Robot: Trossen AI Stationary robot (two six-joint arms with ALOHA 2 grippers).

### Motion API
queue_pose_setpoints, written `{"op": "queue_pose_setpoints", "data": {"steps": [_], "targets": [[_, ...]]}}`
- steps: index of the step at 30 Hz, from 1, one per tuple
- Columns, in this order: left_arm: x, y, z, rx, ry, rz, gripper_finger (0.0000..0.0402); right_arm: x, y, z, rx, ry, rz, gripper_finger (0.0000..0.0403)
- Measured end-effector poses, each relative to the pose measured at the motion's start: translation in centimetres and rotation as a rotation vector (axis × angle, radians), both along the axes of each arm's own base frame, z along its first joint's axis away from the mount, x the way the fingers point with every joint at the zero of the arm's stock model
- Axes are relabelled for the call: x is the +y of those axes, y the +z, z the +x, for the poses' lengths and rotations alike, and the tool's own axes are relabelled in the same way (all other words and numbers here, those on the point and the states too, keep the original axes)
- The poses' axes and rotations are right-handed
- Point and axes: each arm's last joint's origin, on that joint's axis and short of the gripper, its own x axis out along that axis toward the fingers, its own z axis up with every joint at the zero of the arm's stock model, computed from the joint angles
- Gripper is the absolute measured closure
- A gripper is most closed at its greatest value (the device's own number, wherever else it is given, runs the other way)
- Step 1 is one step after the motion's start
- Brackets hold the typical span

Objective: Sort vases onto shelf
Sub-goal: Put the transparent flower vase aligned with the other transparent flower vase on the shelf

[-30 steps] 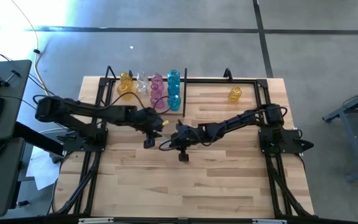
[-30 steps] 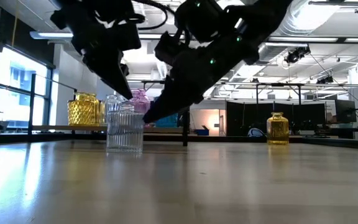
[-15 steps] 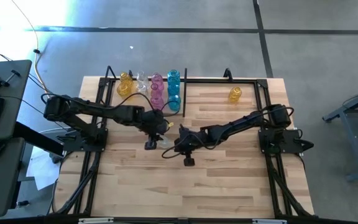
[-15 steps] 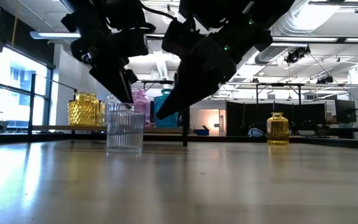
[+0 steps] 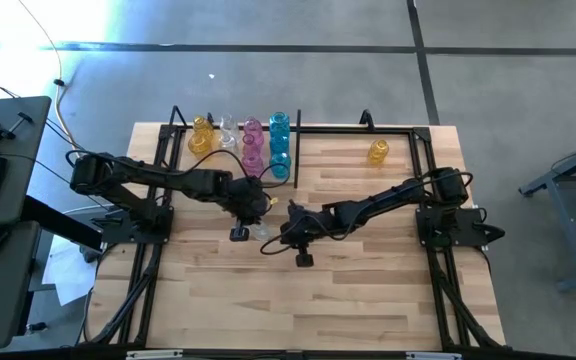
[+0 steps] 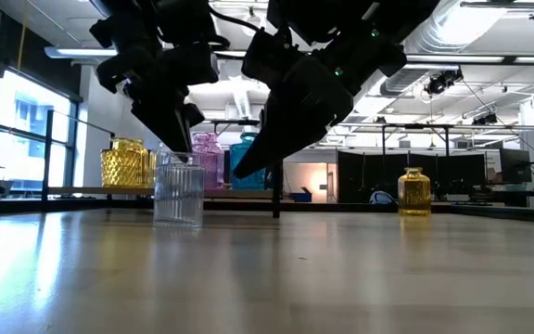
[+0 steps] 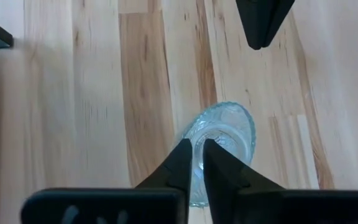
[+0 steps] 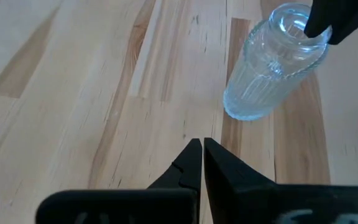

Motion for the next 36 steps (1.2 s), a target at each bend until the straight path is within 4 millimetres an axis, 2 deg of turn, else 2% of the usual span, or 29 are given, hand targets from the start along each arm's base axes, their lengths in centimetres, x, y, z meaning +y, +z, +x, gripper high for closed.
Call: {"op": "queue_pose_setpoints", "data": {"steps": [6, 15, 19, 23, 29, 36], "targets": [[0.0, 0.0, 0.0, 0.002, -0.002, 0.0, 0.0394, 0.0, 0.0, 0.0, 0.0, -0.001, 0.0, 0.0403], [-0.5, -0.3, -0.3, 0.036, -0.03, 0.01, 0.0312, 0.0, 0.0, 0.0, 0.0, 0.0, 0.0, 0.0403], [-0.5, -0.3, -0.2, 0.031, -0.052, 0.023, 0.0294, 0.0, 0.0, 0.0, 0.0, -0.001, 0.0, 0.0403], [-0.5, -0.3, -0.3, 0.039, -0.064, 0.032, 0.0311, 0.0, 0.0, 0.0, 0.001, -0.001, 0.0, 0.0403], [-0.5, -0.2, -0.6, 0.059, -0.12, 0.063, 0.0383, 0.0, 0.0, 0.0, 0.001, -0.001, 0.0, 0.0403], [0.1, 0.4, -1.7, 0.096, -0.096, 0.076, 0.0385, 0.0, 0.0, 0.0, 0.003, 0.0, -0.001, 0.0403]]}}
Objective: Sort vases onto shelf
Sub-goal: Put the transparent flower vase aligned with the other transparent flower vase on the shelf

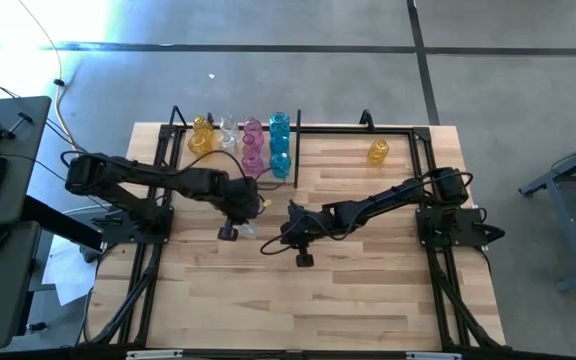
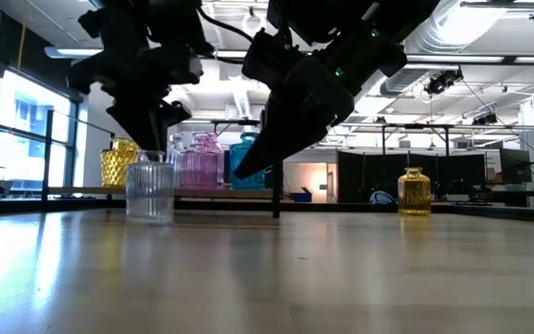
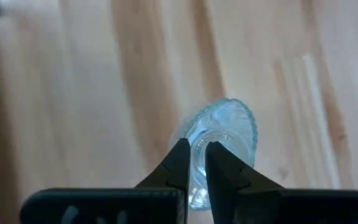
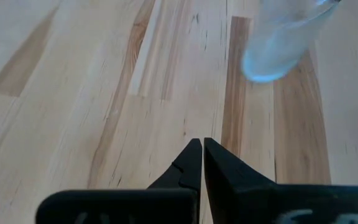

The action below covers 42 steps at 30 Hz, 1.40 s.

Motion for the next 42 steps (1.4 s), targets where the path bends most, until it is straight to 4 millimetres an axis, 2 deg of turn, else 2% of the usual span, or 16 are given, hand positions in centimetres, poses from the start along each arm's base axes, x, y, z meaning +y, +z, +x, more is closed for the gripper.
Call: {"op": "queue_pose_setpoints", "data": {"steps": [9, 16, 21, 26, 35, 42], "targets": [[2.9, 4.9, -2.5, 0.061, 0.159, 0.023, 0.0387, 0.0, 0.0, 0.0, 0.004, 0.0, 0.0, 0.0403], [6.7, 8.1, -4.1, 0.013, 0.293, 0.061, 0.0387, 0.3, 0.0, -0.1, 0.005, 0.008, -0.001, 0.0403], [9.5, 7.9, -5.6, 0.056, 0.383, 0.078, 0.0387, 1.1, 0.0, -0.2, 0.005, 0.027, -0.002, 0.0403], [11.3, 7.9, -6.4, 0.048, 0.471, 0.096, 0.0387, 1.5, 0.0, -0.3, 0.006, 0.037, -0.001, 0.0403], [12.9, 6.6, -7.2, 0.031, 0.542, 0.102, 0.0387, 1.5, 0.0, -0.3, 0.005, 0.038, -0.002, 0.0403], [13.5, 6.3, -7.2, 0.0, 0.554, 0.065, 0.0387, 1.5, 0.0, -0.3, 0.005, 0.039, -0.001, 0.0403]]}}
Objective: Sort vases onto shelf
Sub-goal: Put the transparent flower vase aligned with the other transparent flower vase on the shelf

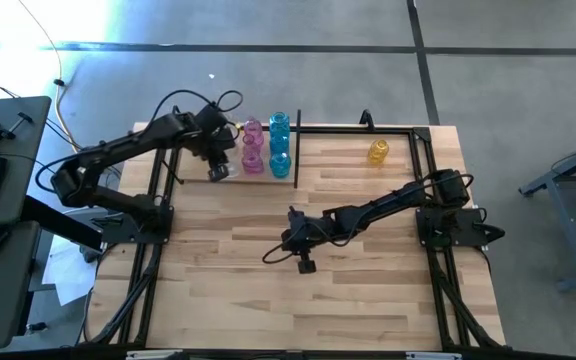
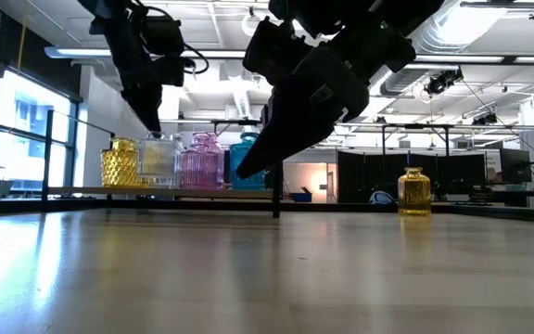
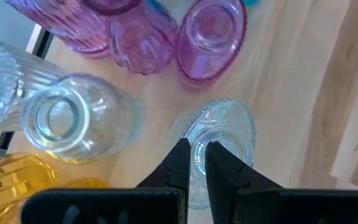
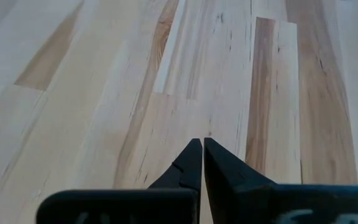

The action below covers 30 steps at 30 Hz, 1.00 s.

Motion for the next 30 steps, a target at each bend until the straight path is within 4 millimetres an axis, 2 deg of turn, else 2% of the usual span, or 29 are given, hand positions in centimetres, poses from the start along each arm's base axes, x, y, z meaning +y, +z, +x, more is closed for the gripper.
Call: {"op": "queue_pose_setpoints", "data": {"steps": [11, 30], "targets": [[1.3, -1.1, 0.2, 0.028, 0.022, -0.013, 0.0387, 0.3, 0.0, 0.0, 0.0, 0.006, 0.0, 0.0403], [1.7, -1.2, -0.2, 0.03, 0.025, -0.021, 0.0386, 0.5, 0.0, -0.1, 0.0, 0.012, 0.001, 0.0403]]}}
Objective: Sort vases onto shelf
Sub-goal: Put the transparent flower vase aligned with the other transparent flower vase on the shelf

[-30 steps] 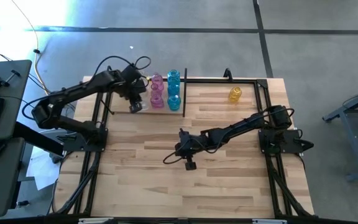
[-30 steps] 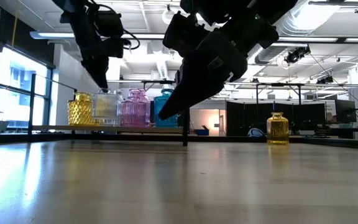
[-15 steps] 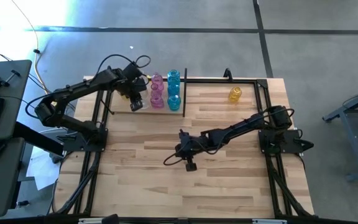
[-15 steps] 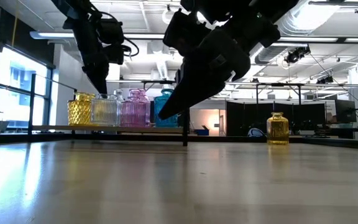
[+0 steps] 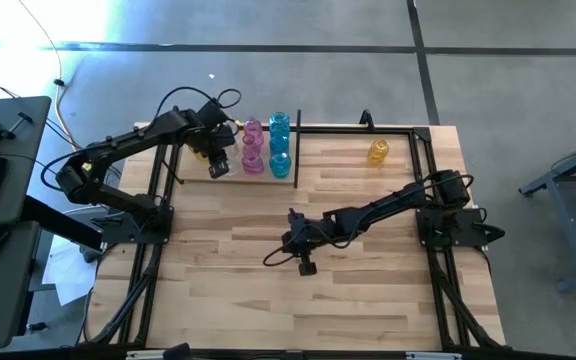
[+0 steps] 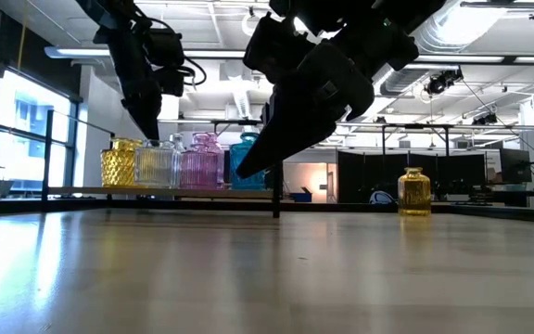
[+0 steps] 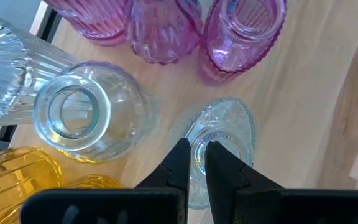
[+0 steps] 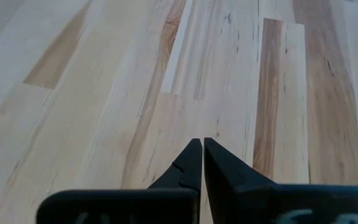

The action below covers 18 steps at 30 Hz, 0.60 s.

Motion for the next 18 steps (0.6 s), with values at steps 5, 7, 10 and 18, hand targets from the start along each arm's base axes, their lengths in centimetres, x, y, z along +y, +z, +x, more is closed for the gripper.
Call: {"op": "queue_pose_setpoints", "data": {"steps": [5, 7, 10, 18], "targets": [[-0.02, 0.0, -0.01, 0.003, -0.004, 0.001, 0.0377, 0.02, 0.0, -0.01, 0.0, 0.0, 0.0, 0.0403], [0.02, -0.01, -0.04, 0.012, 0.001, 0.011, 0.0368, 0.02, 0.0, -0.01, 0.0, 0.0, 0.0, 0.0403], [0.03, -0.01, -0.05, 0.014, 0.002, 0.013, 0.0356, 0.0, 0.0, 0.0, 0.0, 0.0, 0.0, 0.0403], [0.04, 0.0, -0.04, 0.013, 0.001, 0.015, 0.0345, 0.02, 0.0, -0.01, 0.0, 0.0, 0.0, 0.0403]]}}
